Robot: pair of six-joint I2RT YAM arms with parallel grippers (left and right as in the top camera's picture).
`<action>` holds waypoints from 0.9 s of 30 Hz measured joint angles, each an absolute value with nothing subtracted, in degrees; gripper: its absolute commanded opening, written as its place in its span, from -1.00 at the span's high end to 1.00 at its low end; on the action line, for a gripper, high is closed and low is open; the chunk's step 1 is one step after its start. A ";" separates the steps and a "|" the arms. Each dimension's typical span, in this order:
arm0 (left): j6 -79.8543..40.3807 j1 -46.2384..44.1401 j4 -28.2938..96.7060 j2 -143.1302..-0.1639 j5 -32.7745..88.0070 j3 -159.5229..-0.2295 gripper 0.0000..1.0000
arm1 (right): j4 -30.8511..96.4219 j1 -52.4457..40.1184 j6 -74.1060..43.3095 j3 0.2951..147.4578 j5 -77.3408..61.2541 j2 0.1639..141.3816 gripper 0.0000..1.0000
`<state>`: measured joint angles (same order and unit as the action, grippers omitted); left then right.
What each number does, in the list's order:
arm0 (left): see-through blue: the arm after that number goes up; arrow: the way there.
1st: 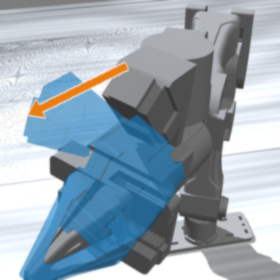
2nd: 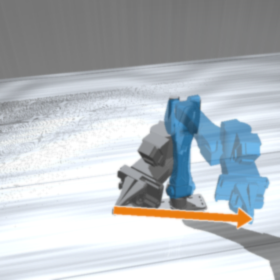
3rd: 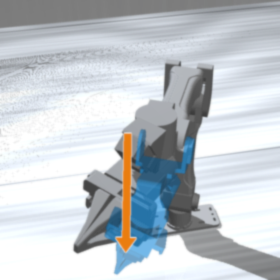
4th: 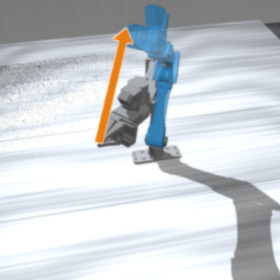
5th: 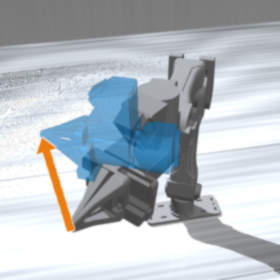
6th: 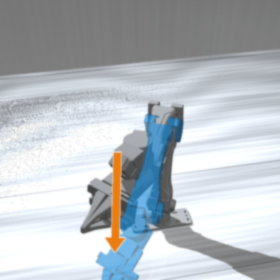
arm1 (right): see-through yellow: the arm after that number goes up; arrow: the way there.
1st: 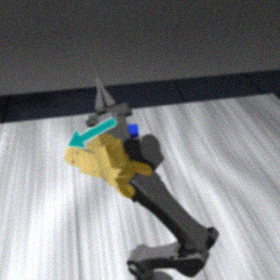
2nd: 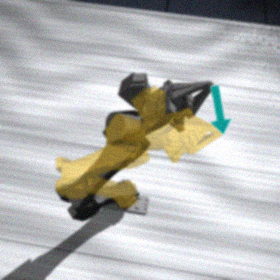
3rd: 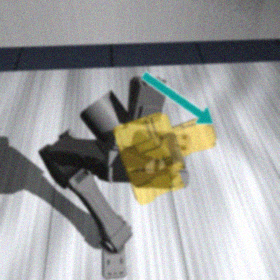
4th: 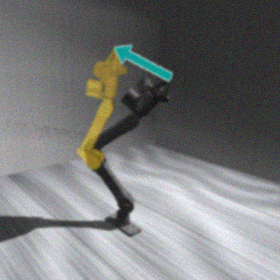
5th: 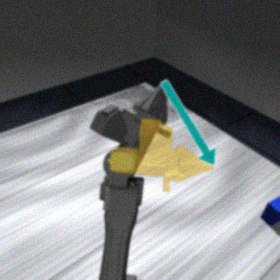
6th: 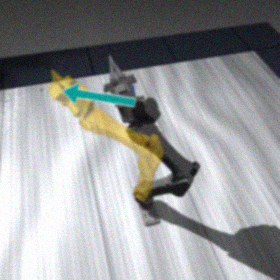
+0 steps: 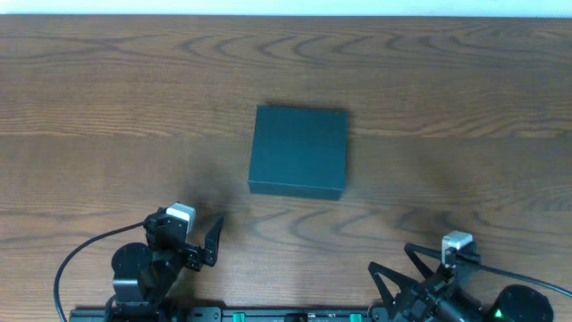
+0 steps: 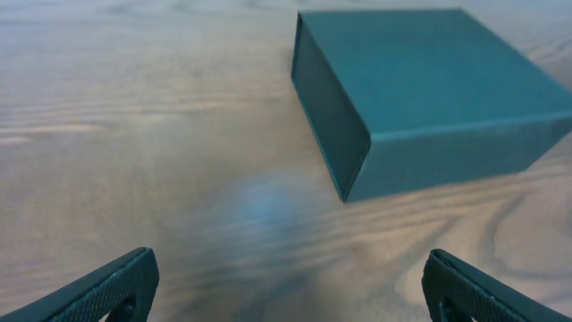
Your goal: Pack container
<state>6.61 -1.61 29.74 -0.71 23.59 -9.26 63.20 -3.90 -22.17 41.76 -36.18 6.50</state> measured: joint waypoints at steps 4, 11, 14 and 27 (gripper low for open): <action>5.98 -1.61 29.71 -0.62 23.75 -9.26 -0.91 | 63.20 -3.90 -22.17 41.76 -36.18 6.50 -0.98; 5.98 -1.61 29.71 -0.62 23.79 -9.26 -0.91 | 63.22 -3.90 -22.17 41.76 -36.18 6.50 -0.99; 5.98 -1.61 29.71 -0.62 23.79 -9.26 -0.91 | 63.20 -3.90 -22.17 41.76 -36.18 6.50 -0.99; 5.98 -1.61 29.69 -0.62 23.83 -9.26 -0.91 | 52.77 -3.90 -11.16 31.27 -1.65 0.64 -0.99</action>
